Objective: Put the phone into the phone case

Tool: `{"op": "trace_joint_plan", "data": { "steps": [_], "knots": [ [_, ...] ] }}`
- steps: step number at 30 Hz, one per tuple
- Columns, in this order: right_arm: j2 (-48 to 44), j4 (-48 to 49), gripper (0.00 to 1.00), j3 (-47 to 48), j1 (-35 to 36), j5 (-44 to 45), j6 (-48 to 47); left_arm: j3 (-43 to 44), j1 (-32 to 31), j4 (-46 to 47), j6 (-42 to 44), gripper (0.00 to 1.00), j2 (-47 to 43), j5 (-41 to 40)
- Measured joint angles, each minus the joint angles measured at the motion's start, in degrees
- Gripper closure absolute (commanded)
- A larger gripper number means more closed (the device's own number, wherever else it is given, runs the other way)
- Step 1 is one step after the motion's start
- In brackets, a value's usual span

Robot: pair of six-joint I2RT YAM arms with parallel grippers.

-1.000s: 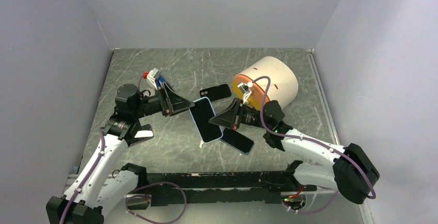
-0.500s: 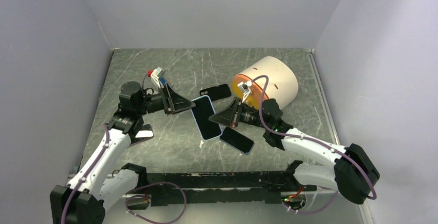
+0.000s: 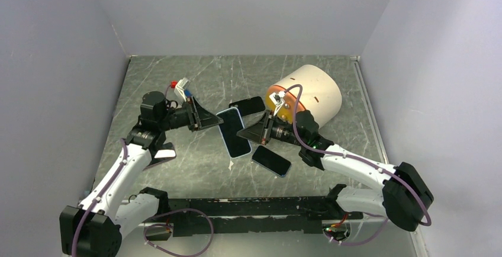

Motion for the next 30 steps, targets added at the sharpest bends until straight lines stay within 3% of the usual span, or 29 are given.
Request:
{"op": "trace_joint_plan", "data": {
  "steps": [2, 4, 13, 16, 19, 24, 26, 30],
  "knots": [
    [0.00, 0.17, 1.00, 0.11, 0.13, 0.46, -0.28, -0.09, -0.02, 0.39, -0.48, 0.45, 0.13, -0.24],
    [0.09, 0.44, 1.00, 0.15, 0.15, 2.03, -0.17, -0.76, -0.02, 2.19, -2.21, 0.42, 0.31, 0.26],
    [5.27, 8.28, 1.00, 0.15, 0.02, 4.76, 4.17, -6.82, -0.13, 12.48, -9.16, 0.42, 2.10, 1.90],
    [7.06, 9.86, 1.00, 0.17, 0.17, 4.74, 5.25, -6.88, -0.20, 14.67, -10.19, 0.52, 3.15, 2.25],
    [8.02, 10.51, 0.98, 0.55, 0.42, 4.70, 5.84, -7.13, -0.22, 16.39, -10.69, 0.72, 3.89, 2.32],
    [8.20, 9.90, 0.72, 1.70, 0.46, 4.61, 6.21, -7.76, -0.02, 19.82, -11.43, 0.96, 4.85, 3.82],
    [8.02, 9.11, 0.64, 2.03, 0.39, 4.79, 6.08, -7.76, 0.04, 21.03, -11.32, 0.97, 4.85, 4.57],
    [7.43, 5.44, 0.59, 3.91, 0.70, 5.51, 4.09, -7.76, -0.13, 20.94, -10.88, 0.97, 4.94, 5.51]
  ]
}}
